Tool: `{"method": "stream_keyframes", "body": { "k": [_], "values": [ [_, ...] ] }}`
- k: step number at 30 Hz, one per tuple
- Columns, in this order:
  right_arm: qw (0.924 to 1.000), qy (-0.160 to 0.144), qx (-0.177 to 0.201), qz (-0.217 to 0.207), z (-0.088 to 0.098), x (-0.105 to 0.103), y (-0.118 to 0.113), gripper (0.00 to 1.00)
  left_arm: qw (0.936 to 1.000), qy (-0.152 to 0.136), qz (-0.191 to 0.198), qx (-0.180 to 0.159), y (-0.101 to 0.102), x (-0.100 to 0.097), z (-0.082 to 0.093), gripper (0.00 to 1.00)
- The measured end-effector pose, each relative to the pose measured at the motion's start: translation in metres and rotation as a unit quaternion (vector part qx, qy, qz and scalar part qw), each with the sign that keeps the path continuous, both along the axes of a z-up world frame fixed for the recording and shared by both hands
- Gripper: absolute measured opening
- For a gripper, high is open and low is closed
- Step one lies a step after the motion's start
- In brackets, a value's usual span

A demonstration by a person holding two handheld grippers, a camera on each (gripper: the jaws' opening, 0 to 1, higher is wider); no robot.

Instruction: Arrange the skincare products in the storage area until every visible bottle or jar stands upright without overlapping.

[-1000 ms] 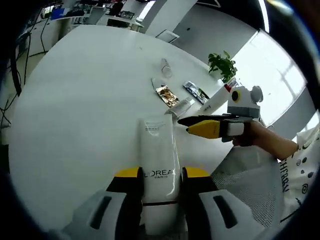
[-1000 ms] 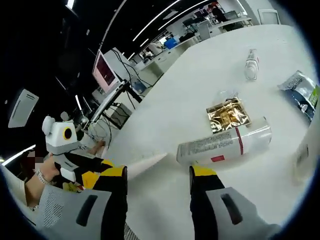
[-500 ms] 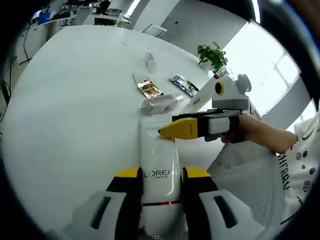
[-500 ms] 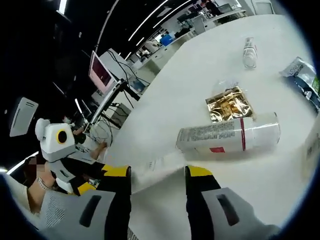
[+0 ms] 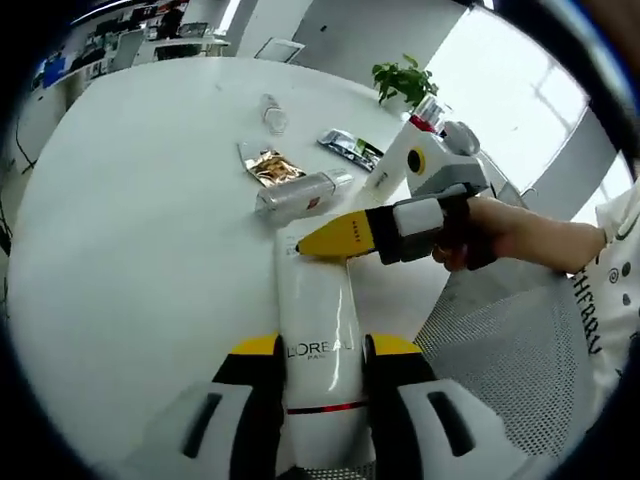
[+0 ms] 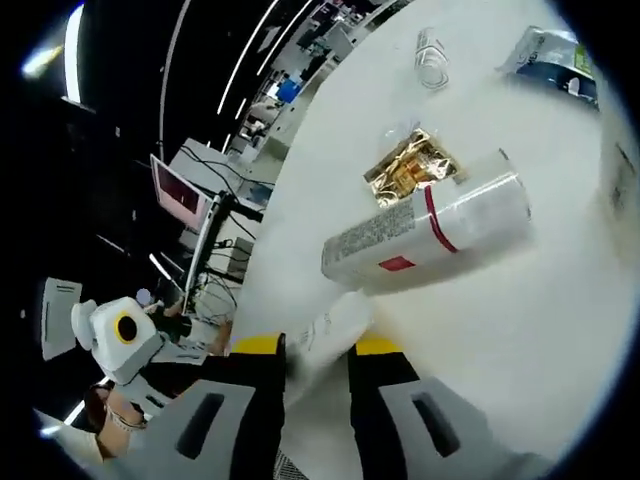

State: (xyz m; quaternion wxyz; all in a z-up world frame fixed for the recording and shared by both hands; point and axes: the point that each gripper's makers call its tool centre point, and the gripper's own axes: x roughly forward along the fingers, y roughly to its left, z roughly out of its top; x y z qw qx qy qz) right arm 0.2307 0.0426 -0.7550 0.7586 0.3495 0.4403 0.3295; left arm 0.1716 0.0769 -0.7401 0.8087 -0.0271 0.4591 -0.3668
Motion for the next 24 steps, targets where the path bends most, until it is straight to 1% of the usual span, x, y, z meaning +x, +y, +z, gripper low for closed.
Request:
{"method": "stream_keyframes", "body": {
  "k": [1, 4, 6, 7, 8, 9, 10, 11, 12, 14, 15, 17, 18, 21, 22, 23, 24],
  "values": [
    [1.0, -0.003, 0.001, -0.001, 0.0, 0.0, -0.001, 0.23, 1.0, -0.001, -0.001, 0.0, 0.0, 0.001, 0.0, 0.26],
    [0.9997, 0.01, 0.016, -0.013, 0.005, 0.002, 0.0, 0.2, 1.0, -0.002, -0.003, 0.001, 0.0, 0.001, 0.0, 0.26],
    [0.9987, 0.005, 0.03, -0.041, 0.012, 0.006, -0.001, 0.18, 1.0, -0.007, -0.006, 0.0, 0.0, 0.002, 0.001, 0.26],
    [0.9971, 0.006, 0.049, -0.058, 0.019, 0.008, -0.001, 0.16, 0.9999, -0.01, -0.009, 0.001, -0.001, 0.003, 0.001, 0.26],
    [0.9961, 0.014, 0.056, -0.067, 0.021, 0.008, -0.001, 0.15, 0.9998, -0.013, -0.011, 0.004, -0.001, 0.003, 0.0, 0.26],
    [0.9968, 0.007, 0.047, -0.065, 0.021, 0.006, -0.003, 0.15, 0.9994, -0.026, -0.02, 0.011, -0.002, 0.005, 0.001, 0.26],
    [0.997, -0.001, 0.048, -0.06, 0.023, 0.006, -0.002, 0.14, 0.999, -0.029, -0.028, 0.019, -0.002, 0.003, 0.001, 0.26],
    [0.9969, -0.001, 0.049, -0.062, 0.026, 0.005, -0.002, 0.13, 0.9988, -0.031, -0.03, 0.021, -0.003, 0.003, 0.001, 0.26],
    [0.9965, -0.004, 0.053, -0.065, 0.029, 0.005, -0.002, 0.13, 0.9981, -0.042, -0.037, 0.028, -0.003, 0.004, 0.001, 0.26],
    [0.9957, -0.01, 0.058, -0.071, 0.034, 0.006, -0.002, 0.11, 0.9972, -0.053, -0.04, 0.033, -0.002, 0.006, 0.001, 0.26],
    [0.9947, -0.01, 0.066, -0.078, 0.038, 0.007, -0.001, 0.11, 0.9962, -0.064, -0.043, 0.038, -0.002, 0.008, 0.002, 0.26],
    [0.9939, -0.014, 0.073, -0.082, 0.043, 0.008, -0.001, 0.1, 0.9965, -0.063, -0.041, 0.035, -0.008, 0.005, 0.004, 0.26],
    [0.9933, -0.018, 0.076, -0.085, 0.046, 0.008, -0.001, 0.1, 0.9967, -0.064, -0.038, 0.031, -0.008, 0.007, 0.006, 0.26],
    [0.9923, -0.027, 0.085, -0.086, 0.054, 0.01, 0.0, 0.09, 0.9953, -0.08, -0.043, 0.033, -0.009, 0.01, 0.009, 0.26],
    [0.9925, -0.034, 0.084, -0.082, 0.057, 0.01, 0.001, 0.09, 0.9951, -0.082, -0.044, 0.034, -0.009, 0.01, 0.009, 0.26],
    [0.9932, -0.046, 0.075, -0.077, 0.058, 0.01, 0.0, 0.09, 0.9947, -0.084, -0.047, 0.035, -0.01, 0.011, 0.01, 0.26],
    [0.9931, -0.054, 0.073, -0.074, 0.061, 0.01, 0.0, 0.09, 0.9944, -0.085, -0.051, 0.035, -0.009, 0.013, 0.01, 0.26]
  ]
}}
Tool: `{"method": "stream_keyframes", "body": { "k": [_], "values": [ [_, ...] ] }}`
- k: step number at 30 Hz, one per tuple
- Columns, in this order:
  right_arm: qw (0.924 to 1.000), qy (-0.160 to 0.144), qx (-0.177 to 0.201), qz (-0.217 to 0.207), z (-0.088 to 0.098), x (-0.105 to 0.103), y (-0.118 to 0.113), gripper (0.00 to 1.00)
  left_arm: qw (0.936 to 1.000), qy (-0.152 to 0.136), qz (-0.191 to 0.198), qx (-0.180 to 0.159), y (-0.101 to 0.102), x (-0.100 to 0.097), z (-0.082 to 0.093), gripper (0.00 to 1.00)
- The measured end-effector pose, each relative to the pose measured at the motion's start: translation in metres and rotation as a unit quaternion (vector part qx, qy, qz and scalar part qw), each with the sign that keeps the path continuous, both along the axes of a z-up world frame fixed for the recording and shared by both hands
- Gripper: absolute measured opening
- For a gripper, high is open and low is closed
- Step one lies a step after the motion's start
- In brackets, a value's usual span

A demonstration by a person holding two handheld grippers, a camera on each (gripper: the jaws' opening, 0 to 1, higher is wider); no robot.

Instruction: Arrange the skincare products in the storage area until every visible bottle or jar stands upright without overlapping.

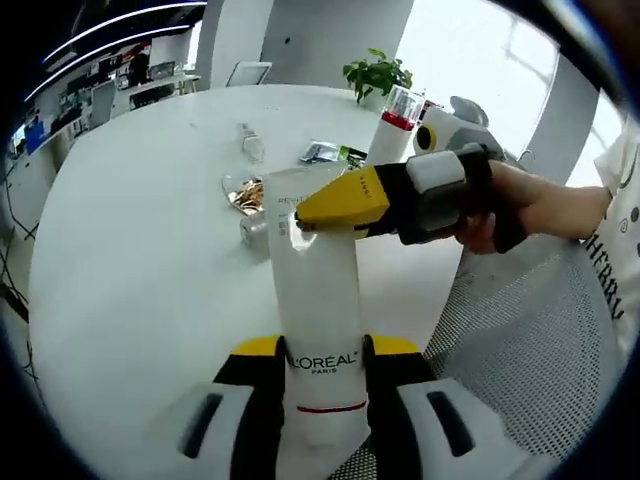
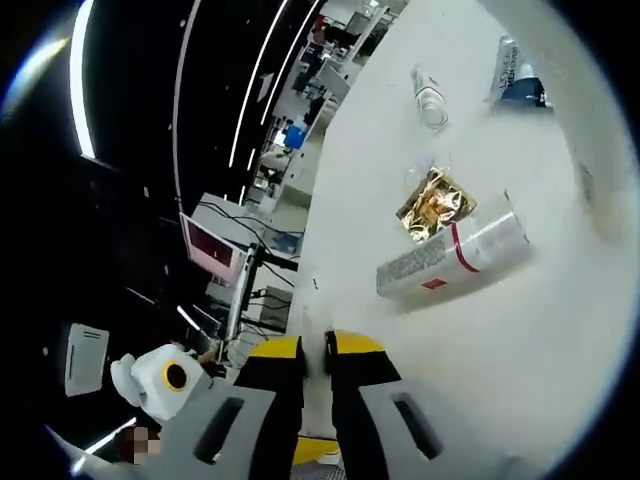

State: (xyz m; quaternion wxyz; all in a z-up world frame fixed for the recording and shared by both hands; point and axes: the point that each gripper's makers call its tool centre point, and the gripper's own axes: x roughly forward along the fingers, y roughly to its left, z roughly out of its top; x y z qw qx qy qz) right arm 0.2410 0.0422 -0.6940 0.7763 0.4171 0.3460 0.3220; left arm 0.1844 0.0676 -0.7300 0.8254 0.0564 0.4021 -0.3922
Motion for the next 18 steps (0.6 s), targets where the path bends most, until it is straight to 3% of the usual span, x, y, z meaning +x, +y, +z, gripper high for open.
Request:
{"method": "stream_keyframes", "body": {
  "k": [9, 13, 18],
  "values": [
    [0.9972, -0.069, -0.026, 0.008, 0.022, 0.005, -0.009, 0.09, 0.9997, -0.013, -0.017, -0.013, -0.014, 0.006, 0.015, 0.25],
    [0.9956, -0.086, -0.035, 0.013, 0.03, 0.004, -0.014, 0.09, 0.9992, -0.012, -0.03, -0.023, -0.021, 0.009, 0.017, 0.25],
    [0.9884, -0.136, -0.061, 0.029, 0.041, 0.005, -0.017, 0.08, 0.9981, -0.003, -0.033, -0.053, -0.029, 0.013, 0.025, 0.25]
  ]
}}
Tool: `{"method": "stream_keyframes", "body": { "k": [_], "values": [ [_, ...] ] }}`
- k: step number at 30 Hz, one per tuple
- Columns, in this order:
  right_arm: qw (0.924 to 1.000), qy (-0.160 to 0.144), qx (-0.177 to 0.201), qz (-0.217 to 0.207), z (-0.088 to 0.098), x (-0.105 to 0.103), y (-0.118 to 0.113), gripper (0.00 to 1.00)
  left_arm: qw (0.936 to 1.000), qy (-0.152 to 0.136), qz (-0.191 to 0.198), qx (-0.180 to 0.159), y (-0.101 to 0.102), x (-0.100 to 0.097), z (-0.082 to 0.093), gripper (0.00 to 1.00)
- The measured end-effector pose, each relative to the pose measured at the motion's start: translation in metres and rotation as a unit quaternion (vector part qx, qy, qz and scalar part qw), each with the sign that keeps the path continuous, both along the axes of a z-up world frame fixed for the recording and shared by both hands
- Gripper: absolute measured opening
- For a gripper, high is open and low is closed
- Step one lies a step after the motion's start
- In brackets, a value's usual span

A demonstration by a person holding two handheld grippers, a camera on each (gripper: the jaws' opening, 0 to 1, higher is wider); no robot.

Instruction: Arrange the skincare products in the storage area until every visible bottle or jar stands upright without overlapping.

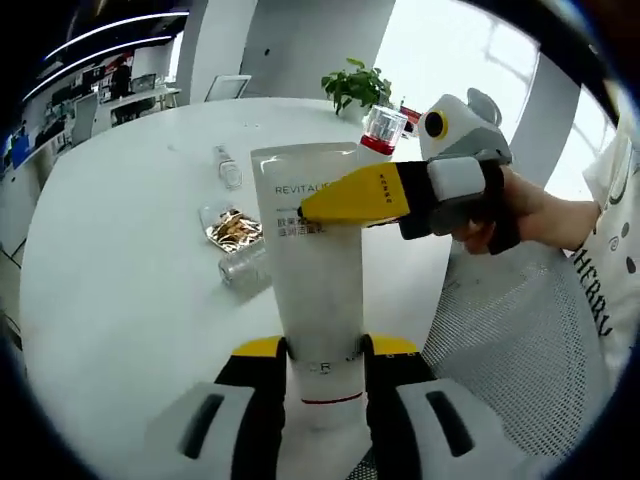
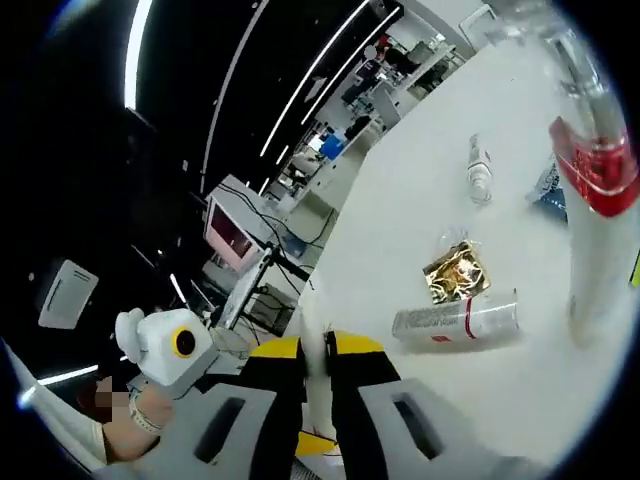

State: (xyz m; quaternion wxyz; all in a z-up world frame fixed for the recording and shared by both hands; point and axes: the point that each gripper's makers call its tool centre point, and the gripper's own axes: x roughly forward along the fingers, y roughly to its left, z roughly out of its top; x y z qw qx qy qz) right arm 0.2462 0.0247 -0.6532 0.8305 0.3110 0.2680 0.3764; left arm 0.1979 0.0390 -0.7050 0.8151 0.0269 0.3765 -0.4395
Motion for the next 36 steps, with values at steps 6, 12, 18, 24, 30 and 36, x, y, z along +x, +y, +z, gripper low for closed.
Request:
{"method": "stream_keyframes", "body": {
  "k": [6, 12, 18, 24, 30, 36],
  "values": [
    [0.9963, -0.065, -0.043, 0.038, 0.015, -0.006, 0.001, 0.08, 0.9996, 0.006, -0.006, -0.029, -0.005, 0.002, 0.006, 0.25],
    [0.9838, -0.129, -0.08, 0.095, 0.024, -0.011, 0.002, 0.08, 0.9992, -0.001, -0.023, -0.032, -0.009, 0.005, 0.01, 0.29],
    [0.9657, -0.177, -0.106, 0.158, 0.029, -0.02, -0.002, 0.08, 0.9977, -0.021, -0.053, -0.037, -0.018, 0.003, 0.012, 0.33],
    [0.9336, -0.231, -0.141, 0.235, 0.035, -0.036, -0.003, 0.08, 0.9944, -0.046, -0.087, -0.038, -0.033, 0.001, 0.017, 0.29],
    [0.9292, -0.243, -0.132, 0.245, 0.035, -0.04, -0.009, 0.08, 0.9887, -0.088, -0.111, -0.05, -0.053, -0.001, 0.023, 0.29],
    [0.9301, -0.247, -0.131, 0.238, 0.035, -0.042, -0.02, 0.08, 0.9862, -0.102, -0.111, -0.068, -0.066, -0.001, 0.03, 0.24]
  ]
}}
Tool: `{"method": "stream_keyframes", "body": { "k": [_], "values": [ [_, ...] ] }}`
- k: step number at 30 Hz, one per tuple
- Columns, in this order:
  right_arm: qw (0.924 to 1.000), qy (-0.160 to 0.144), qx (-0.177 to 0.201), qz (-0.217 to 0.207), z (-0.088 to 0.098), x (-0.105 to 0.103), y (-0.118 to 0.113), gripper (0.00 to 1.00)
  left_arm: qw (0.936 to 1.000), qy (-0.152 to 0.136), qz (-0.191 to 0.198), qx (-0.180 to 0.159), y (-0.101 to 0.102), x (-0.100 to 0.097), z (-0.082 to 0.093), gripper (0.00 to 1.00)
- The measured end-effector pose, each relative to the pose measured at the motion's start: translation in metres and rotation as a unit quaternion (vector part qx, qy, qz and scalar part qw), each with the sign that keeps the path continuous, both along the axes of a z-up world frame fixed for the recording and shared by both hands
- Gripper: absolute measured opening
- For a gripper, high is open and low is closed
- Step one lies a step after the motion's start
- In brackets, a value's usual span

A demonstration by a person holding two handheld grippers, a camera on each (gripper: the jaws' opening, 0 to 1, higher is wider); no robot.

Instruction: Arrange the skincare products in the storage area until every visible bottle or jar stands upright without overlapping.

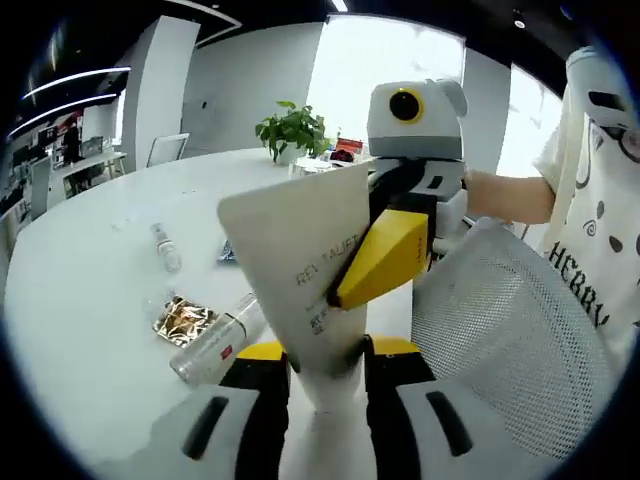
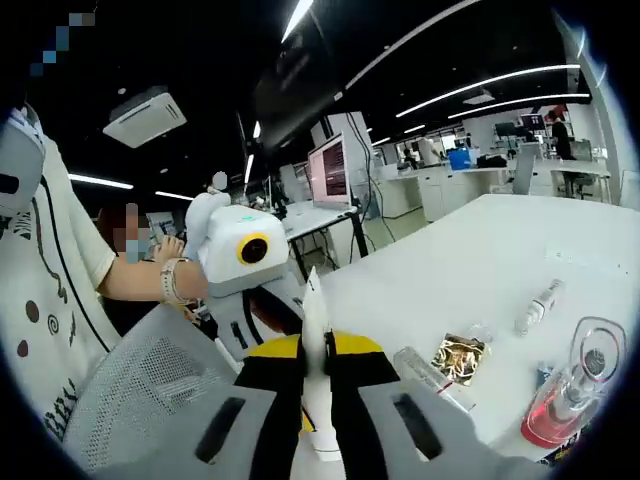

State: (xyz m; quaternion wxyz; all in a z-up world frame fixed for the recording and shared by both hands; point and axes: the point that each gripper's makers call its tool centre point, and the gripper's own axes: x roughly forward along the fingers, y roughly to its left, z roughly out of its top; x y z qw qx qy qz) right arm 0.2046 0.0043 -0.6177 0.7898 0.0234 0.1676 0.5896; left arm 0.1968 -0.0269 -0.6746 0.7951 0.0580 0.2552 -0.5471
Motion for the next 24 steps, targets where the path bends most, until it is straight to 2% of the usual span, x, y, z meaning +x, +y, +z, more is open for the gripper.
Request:
{"method": "stream_keyframes", "body": {
  "k": [4, 6, 8, 10, 15, 18, 19, 24],
  "values": [
    [0.9995, -0.011, -0.03, 0.01, -0.001, -0.003, -0.005, 0.09, 0.9999, -0.008, -0.007, 0.002, -0.005, -0.002, 0.0, 0.23],
    [0.9988, -0.009, -0.047, 0.013, -0.003, -0.002, -0.009, 0.09, 0.9997, -0.019, -0.003, 0.015, -0.007, -0.001, 0.0, 0.23],
    [0.9967, -0.025, -0.074, 0.024, -0.004, -0.002, -0.012, 0.09, 0.9994, -0.027, -0.001, 0.023, -0.01, 0.0, 0.001, 0.22],
    [0.9947, -0.026, -0.094, 0.033, -0.005, -0.002, -0.014, 0.1, 0.9991, -0.034, -0.001, 0.026, -0.013, 0.001, 0.001, 0.22],
    [0.9819, -0.062, -0.168, 0.062, -0.007, -0.002, -0.019, 0.1, 0.9987, -0.042, 0.005, 0.028, -0.015, 0.008, 0.0, 0.22],
    [0.9744, -0.068, -0.2, 0.077, -0.009, -0.002, -0.021, 0.11, 0.9983, -0.048, 0.01, 0.031, -0.016, 0.012, 0.0, 0.22],
    [0.9689, -0.076, -0.217, 0.091, -0.01, -0.003, -0.021, 0.11, 0.9983, -0.049, 0.009, 0.032, -0.016, 0.012, 0.0, 0.22],
    [0.9514, -0.099, -0.267, 0.118, -0.011, -0.001, -0.022, 0.11, 0.9982, -0.047, 0.02, 0.03, -0.018, 0.015, -0.001, 0.21]
  ]
}}
